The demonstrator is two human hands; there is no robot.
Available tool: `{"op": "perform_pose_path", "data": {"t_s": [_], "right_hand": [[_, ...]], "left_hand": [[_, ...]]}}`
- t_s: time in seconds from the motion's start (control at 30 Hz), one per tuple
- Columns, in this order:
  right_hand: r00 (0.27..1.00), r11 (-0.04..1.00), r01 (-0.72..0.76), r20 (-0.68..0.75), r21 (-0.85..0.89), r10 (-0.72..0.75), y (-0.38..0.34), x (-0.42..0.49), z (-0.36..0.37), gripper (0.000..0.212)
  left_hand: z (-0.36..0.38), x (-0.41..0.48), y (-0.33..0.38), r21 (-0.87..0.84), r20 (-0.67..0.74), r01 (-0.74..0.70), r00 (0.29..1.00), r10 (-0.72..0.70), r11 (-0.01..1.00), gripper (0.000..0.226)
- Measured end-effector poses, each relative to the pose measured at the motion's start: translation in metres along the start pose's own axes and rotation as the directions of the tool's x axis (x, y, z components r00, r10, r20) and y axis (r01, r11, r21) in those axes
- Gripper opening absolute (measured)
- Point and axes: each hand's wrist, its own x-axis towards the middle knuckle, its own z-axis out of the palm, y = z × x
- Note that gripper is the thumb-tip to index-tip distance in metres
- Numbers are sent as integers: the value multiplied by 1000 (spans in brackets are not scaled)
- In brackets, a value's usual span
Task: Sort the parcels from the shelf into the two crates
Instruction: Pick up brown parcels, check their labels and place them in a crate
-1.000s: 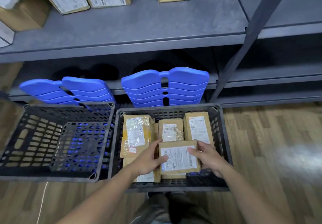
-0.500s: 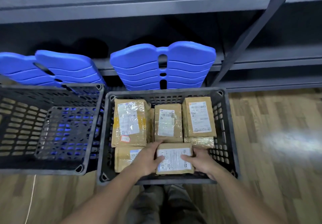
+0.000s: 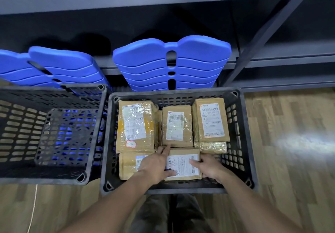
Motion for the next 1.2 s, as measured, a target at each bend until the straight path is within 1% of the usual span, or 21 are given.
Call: {"op": "perform_pose_path", "data": {"t_s": [0.07, 0.13, 0.2, 0.3, 0.4, 0.5, 0.6, 0.7, 0.77, 0.8, 0.87, 0.93, 1.0, 1.03, 1.07, 1.1, 1.13, 1.17, 1.2], "right_hand": [[1000, 1000, 14, -14, -27, -14, -1, 1, 1, 27], [1000, 999, 17, -25, -46, -18, -2, 3, 2, 31], [1000, 1000, 11, -21, -28, -11, -3, 3, 2, 31], [1000, 1000, 7, -7, 24, -7, -6, 0, 1, 25], [1000, 997, 6, 8, 72, -6, -8, -1, 3, 13], [1000, 997, 9, -11, 77, -8, -8, 3, 5, 13], [1000, 1000, 13, -15, 14, -12, -13, 0, 7, 26], [1000, 998, 15, 5, -64, -15, -15, -2, 4, 34], [998, 984, 29, -50, -174, -38, -16, -6, 0, 38], [991, 970, 35, -117, -239, -64, -18, -8, -3, 39], [948, 903, 74, -252, -422, -195, -21, -17, -6, 41], [867, 773, 118, -315, -624, -387, -28, -30, -8, 40], [756, 675, 172, -343, -718, -557, -37, -42, -8, 42], [700, 632, 208, -338, -746, -629, -44, -47, -8, 47], [657, 589, 219, -329, -778, -678, -49, -49, -9, 53], [649, 550, 213, -304, -807, -697, -58, -51, -13, 59], [660, 519, 191, -283, -833, -696, -68, -53, -15, 67], [702, 498, 178, -245, -848, -668, -78, -55, -19, 78], [738, 473, 171, -206, -864, -642, -90, -60, -23, 90]], "left_hand": [[0, 0, 3, 47, -8, 14, 1000, -14, 999, 106], [1, 0, 5, 90, -32, 27, 999, -24, 996, 101], [2, 0, 10, 108, -59, 43, 998, -37, 993, 94], [2, 1, 22, 115, -85, 61, 995, -52, 992, 86], [-2, 6, 28, 124, -73, 51, 996, -42, 991, 79], [-5, 10, 27, 163, -66, 52, 997, -41, 985, 78], [-6, 12, 29, 180, -57, 70, 997, -61, 981, 80], [-7, 10, 30, 180, -48, 71, 997, -64, 981, 81], [-5, 4, 28, 172, -62, 62, 997, -52, 983, 79], [-5, 0, 27, 168, -71, 61, 996, -49, 984, 78], [-7, -10, 27, 178, -106, 51, 994, -32, 983, 75], [-13, -17, 27, 174, -176, -7, 984, 38, 985, 69], [-25, -25, 27, 134, -267, -93, 955, 126, 987, 54], [-32, -29, 27, 119, -331, -131, 929, 164, 984, 49], [-39, -31, 25, 116, -401, -150, 897, 185, 982, 51], [-46, -32, 23, 129, -463, -146, 866, 190, 981, 52], [-55, -35, 22, 136, -492, -102, 857, 157, 985, 53], [-64, -37, 21, 124, -490, -59, 864, 112, 991, 56], [-75, -41, 21, 100, -460, -13, 886, 57, 995, 61]]}}
